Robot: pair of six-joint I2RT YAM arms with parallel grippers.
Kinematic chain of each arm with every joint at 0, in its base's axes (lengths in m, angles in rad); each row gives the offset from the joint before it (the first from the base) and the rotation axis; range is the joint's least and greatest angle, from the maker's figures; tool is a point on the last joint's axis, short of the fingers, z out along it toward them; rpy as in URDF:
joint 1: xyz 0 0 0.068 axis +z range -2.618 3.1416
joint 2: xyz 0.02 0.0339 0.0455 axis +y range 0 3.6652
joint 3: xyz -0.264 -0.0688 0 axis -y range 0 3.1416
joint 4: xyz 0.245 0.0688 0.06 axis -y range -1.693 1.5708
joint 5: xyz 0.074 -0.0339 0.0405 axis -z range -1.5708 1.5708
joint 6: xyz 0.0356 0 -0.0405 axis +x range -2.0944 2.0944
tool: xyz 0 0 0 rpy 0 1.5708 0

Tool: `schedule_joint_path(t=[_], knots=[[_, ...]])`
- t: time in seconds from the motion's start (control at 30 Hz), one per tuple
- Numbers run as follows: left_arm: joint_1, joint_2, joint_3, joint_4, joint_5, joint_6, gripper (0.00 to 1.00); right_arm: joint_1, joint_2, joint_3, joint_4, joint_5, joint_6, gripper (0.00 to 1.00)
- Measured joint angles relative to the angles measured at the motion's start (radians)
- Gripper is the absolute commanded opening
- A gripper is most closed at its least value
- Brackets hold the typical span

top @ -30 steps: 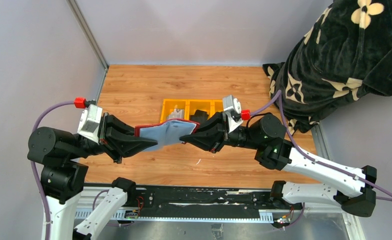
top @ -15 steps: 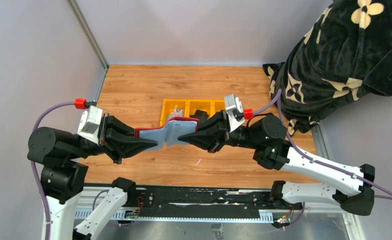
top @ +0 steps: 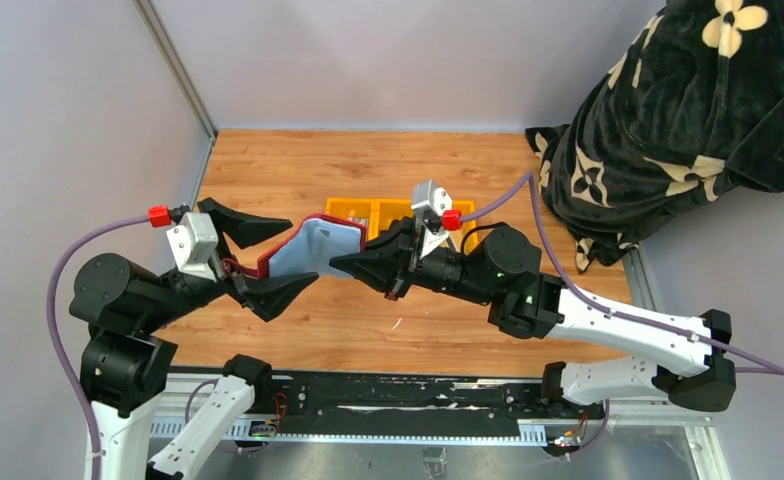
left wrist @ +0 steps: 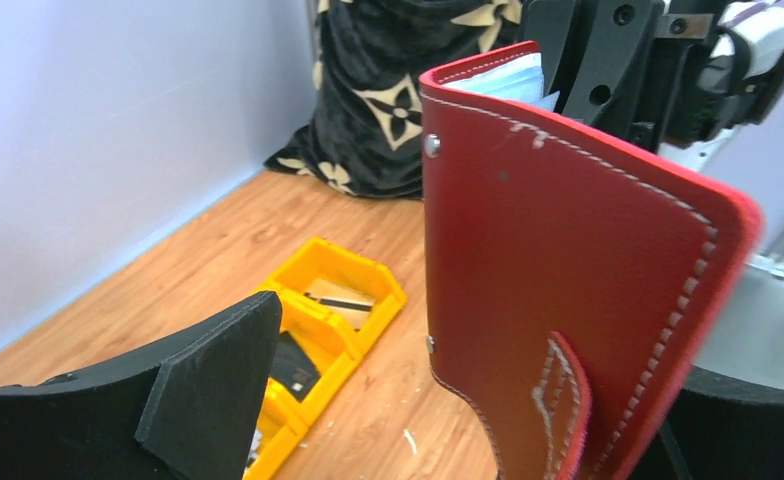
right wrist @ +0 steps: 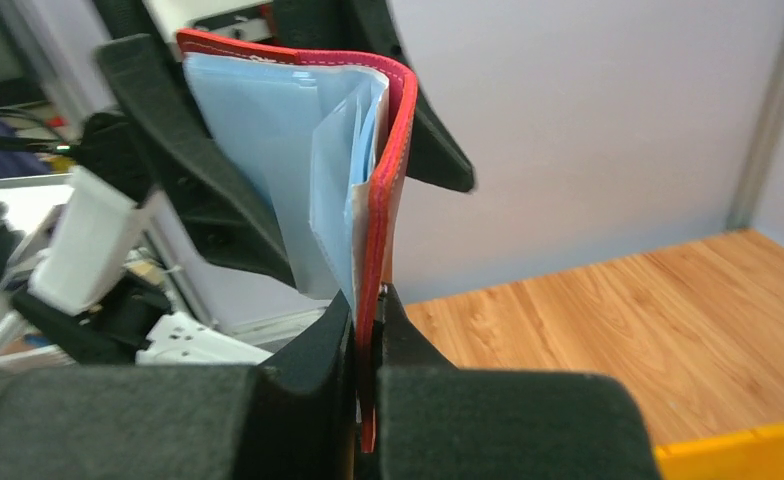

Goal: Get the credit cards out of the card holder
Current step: Remove the credit card from the card holder.

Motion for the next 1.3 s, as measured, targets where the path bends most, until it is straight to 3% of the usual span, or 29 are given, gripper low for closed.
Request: schedule_joint_path(t=[0.2, 0.53, 0.63, 0.7, 0.8, 0.9, 1.1, 1.2, 1.3], knots=[[0.000, -0.029, 0.000, -0.011, -0.063, 0.066, 1.00, 0.063, 0.040, 0.081, -0.134, 0.230, -0.054, 0.00], [0.000, -0.057, -0.060, -0.031, -0.093, 0.146, 0.98, 0.140, 0.128, 0.184, -0.235, 0.350, -0.098, 0.00], [0.000, -0.058, -0.065, -0.047, -0.121, 0.179, 0.87, 0.140, 0.128, 0.184, -0.240, 0.345, -0.097, 0.00], [0.000, -0.059, -0.065, -0.051, -0.141, 0.201, 0.75, 0.140, 0.127, 0.184, -0.243, 0.344, -0.097, 0.00], [0.000, -0.062, -0.065, -0.053, -0.147, 0.216, 0.47, 0.140, 0.122, 0.184, -0.244, 0.338, -0.095, 0.00], [0.000, -0.060, -0.058, -0.055, -0.146, 0.216, 0.27, 0.140, 0.117, 0.184, -0.243, 0.322, -0.088, 0.07], [0.000, -0.059, -0.040, -0.057, -0.130, 0.191, 0.05, 0.139, 0.113, 0.184, -0.235, 0.254, -0.058, 0.33], [0.000, -0.059, -0.039, -0.054, -0.127, 0.174, 0.00, 0.139, 0.089, 0.167, -0.225, 0.197, -0.044, 0.35], [0.000, -0.055, -0.031, -0.052, -0.106, 0.152, 0.00, 0.128, 0.031, 0.111, -0.196, 0.129, -0.032, 0.29]])
